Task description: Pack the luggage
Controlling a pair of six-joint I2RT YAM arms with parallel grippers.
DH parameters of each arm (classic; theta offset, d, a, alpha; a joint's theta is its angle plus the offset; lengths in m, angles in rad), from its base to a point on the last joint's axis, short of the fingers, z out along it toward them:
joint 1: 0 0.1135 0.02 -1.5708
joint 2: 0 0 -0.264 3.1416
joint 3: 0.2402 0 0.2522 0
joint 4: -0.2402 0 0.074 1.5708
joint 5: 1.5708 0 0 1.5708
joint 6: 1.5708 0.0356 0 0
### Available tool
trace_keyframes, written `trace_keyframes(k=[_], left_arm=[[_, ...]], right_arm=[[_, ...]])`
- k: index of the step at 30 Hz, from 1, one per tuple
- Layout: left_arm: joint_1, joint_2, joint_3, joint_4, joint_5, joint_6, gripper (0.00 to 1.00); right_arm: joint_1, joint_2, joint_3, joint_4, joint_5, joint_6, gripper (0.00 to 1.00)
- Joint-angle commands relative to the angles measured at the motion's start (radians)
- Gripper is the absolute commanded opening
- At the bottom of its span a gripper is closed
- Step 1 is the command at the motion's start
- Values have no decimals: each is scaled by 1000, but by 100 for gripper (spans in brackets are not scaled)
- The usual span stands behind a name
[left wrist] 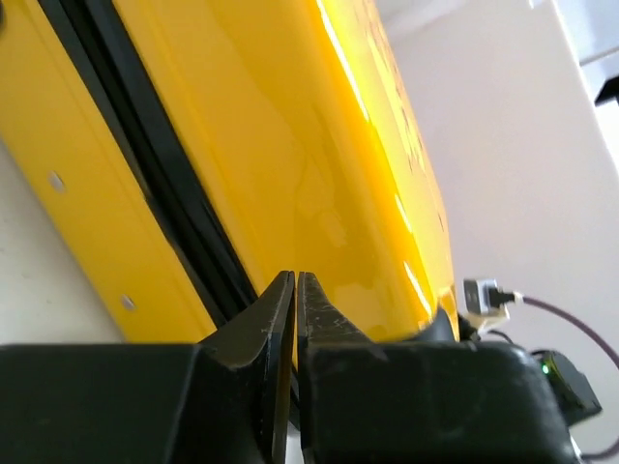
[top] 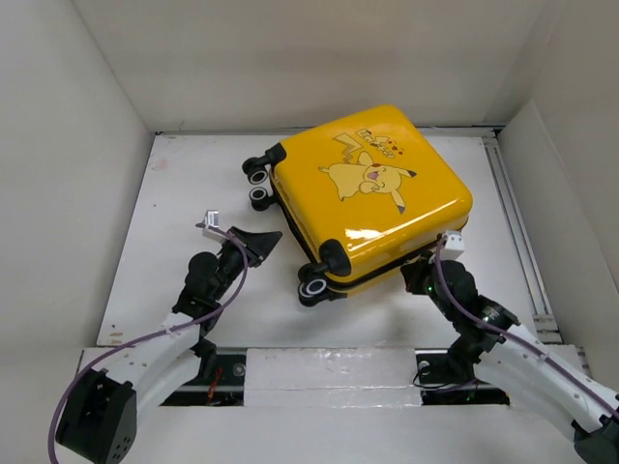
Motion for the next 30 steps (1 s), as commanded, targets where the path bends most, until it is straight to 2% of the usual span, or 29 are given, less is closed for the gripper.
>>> trace_keyframes(k=[1,3,5,6,7,8,9,11,12,17,20,23,29,30], left_arm=[[10,-18,56,20,-28,32,0],[10,5,66,20,10,47,0],[10,14,76,2,50,95,0],[10,25,90,-27,61,116,3],[10,11,99,-91,61,136,11],[10,-7,99,-128,61,156,24],[10,-32,99,-171,41,187,57],[10,-130,99,-303,-10,199,89],[10,-164,90,-342,-22,213,100],[10,-368,67,-492,-44,204,100],[10,-408,38,-508,-44,185,100],[10,-394,38,-431,-27,161,100],[10,-238,81,-416,-51,156,100],[10,-238,64,-382,-51,130,94]], right_arm=[[-11,-25,91,-24,191,10,0],[-11,18,80,64,62,-41,0],[-11,154,80,217,-53,-107,0],[-11,212,107,254,-150,-123,0],[3,272,123,288,-186,-139,0],[14,381,140,344,-214,-165,0],[46,427,158,374,-245,-179,0],[77,535,216,428,-233,-209,0],[77,566,238,442,-233,-220,0],[77,708,380,502,-256,-276,0],[77,774,425,524,-279,-288,0],[77,784,425,550,-297,-288,0],[77,738,362,551,-297,-279,0],[77,738,351,551,-297,-279,0]])
